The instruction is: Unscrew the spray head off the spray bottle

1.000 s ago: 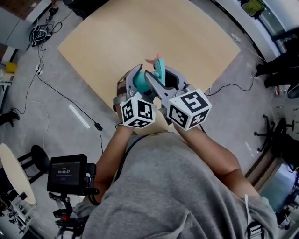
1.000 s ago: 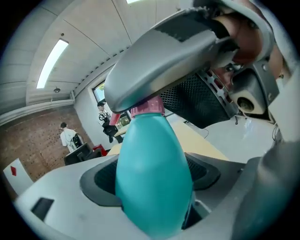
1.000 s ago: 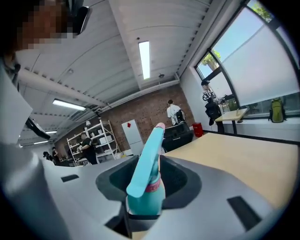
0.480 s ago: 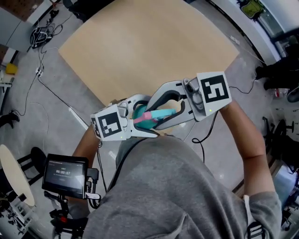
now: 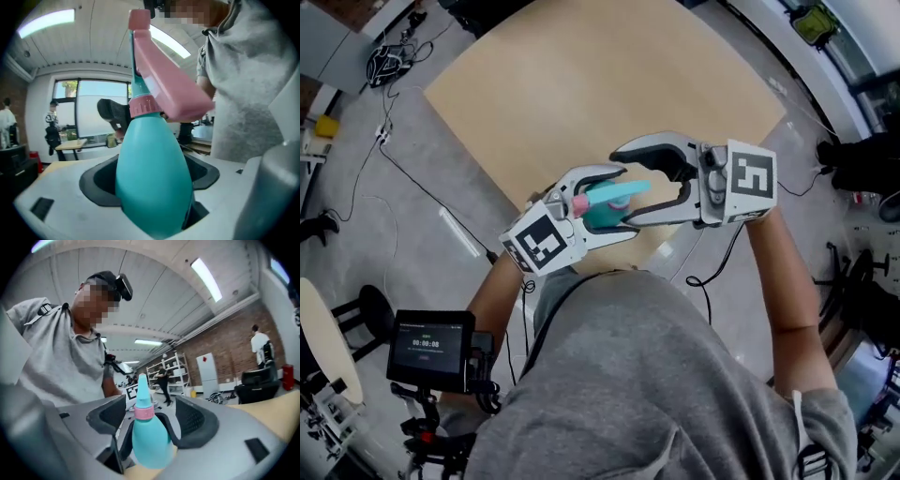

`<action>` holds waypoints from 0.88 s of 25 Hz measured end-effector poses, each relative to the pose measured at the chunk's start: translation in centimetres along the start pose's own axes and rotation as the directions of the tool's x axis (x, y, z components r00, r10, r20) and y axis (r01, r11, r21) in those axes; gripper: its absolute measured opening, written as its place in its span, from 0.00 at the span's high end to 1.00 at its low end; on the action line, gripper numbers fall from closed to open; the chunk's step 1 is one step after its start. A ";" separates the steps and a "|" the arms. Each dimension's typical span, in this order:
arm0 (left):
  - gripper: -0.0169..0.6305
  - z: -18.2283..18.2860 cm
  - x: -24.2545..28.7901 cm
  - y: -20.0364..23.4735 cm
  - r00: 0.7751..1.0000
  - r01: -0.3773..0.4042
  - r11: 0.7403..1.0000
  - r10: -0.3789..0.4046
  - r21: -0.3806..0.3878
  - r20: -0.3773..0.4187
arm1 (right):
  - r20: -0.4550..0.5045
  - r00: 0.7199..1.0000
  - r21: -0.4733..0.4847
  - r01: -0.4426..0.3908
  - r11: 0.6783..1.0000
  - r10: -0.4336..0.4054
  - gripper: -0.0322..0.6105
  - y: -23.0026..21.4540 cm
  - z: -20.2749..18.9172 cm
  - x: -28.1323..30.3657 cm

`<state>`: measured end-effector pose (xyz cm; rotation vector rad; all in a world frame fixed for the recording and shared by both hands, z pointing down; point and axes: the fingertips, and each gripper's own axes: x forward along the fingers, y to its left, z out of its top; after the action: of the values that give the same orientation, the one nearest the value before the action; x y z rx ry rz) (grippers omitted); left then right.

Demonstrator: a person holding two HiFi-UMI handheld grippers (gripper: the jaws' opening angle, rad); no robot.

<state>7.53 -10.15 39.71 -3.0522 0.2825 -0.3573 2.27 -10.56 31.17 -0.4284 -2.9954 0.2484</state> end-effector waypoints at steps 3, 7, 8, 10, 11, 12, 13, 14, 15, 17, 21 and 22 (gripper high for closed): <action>0.37 -0.8 -0.7 3.8 0.970 -0.241 0.970 0.241 -0.004 -0.028 | 0.172 0.955 0.107 0.225 0.968 -0.241 0.46 -2.6 1.3 -2.8; 0.37 -3.5 -2.6 9.0 0.808 -0.561 0.823 0.568 0.092 -0.158 | 0.292 0.711 0.433 0.499 0.751 -0.640 0.46 -6.2 2.6 -6.1; 0.37 -4.1 -2.9 9.8 0.765 -0.603 0.787 0.617 0.133 -0.182 | 0.276 0.652 0.497 0.532 0.686 -0.706 0.46 -6.7 2.6 -6.1; 0.37 -4.8 -3.4 10.8 0.705 -0.647 0.736 0.677 0.201 -0.212 | 0.229 0.592 0.563 0.567 0.601 -0.773 0.46 -7.1 2.3 -4.8; 0.37 -5.0 -3.4 11.1 0.681 -0.655 0.717 0.697 0.237 -0.225 | 0.203 0.583 0.570 0.583 0.580 -0.786 0.46 -7.3 2.0 -4.0; 0.37 -5.1 -3.4 11.3 0.660 -0.657 0.701 0.712 0.275 -0.238 | 0.178 0.584 0.568 0.596 0.567 -0.792 0.46 -7.5 1.7 -3.2; 0.37 -5.3 -3.3 11.3 0.643 -0.653 0.690 0.723 0.311 -0.252 | 0.156 0.591 0.572 0.599 0.561 -0.791 0.46 -7.7 1.2 -2.6; 0.37 -5.5 -3.2 11.3 0.632 -0.645 0.684 0.728 0.340 -0.266 | 0.139 0.604 0.587 0.588 0.556 -0.785 0.46 -7.8 0.8 -2.0; 0.37 -5.8 -3.0 11.2 0.626 -0.633 0.684 0.728 0.362 -0.280 | 0.126 0.617 0.610 0.569 0.552 -0.777 0.46 -7.8 0.3 -1.5; 0.37 -6.5 -2.9 10.9 0.616 -0.612 0.687 0.725 0.393 -0.308 | 0.096 0.637 0.624 0.560 0.545 -0.765 0.46 -7.9 -0.4 -1.1; 0.37 -7.8 -3.8 11.0 0.577 -0.583 0.670 0.740 0.460 -0.346 | 0.041 0.672 0.563 0.596 0.572 -0.740 0.46 -7.7 -1.3 -1.1; 0.37 -7.9 -4.0 11.1 0.564 -0.572 0.659 0.748 0.488 -0.349 | 0.047 0.681 0.589 0.572 0.571 -0.731 0.46 -7.7 -1.5 -1.3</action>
<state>-0.06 -20.54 45.60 -2.2009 1.2381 -1.0412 1.60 -17.96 33.87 0.8639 -2.8740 1.0979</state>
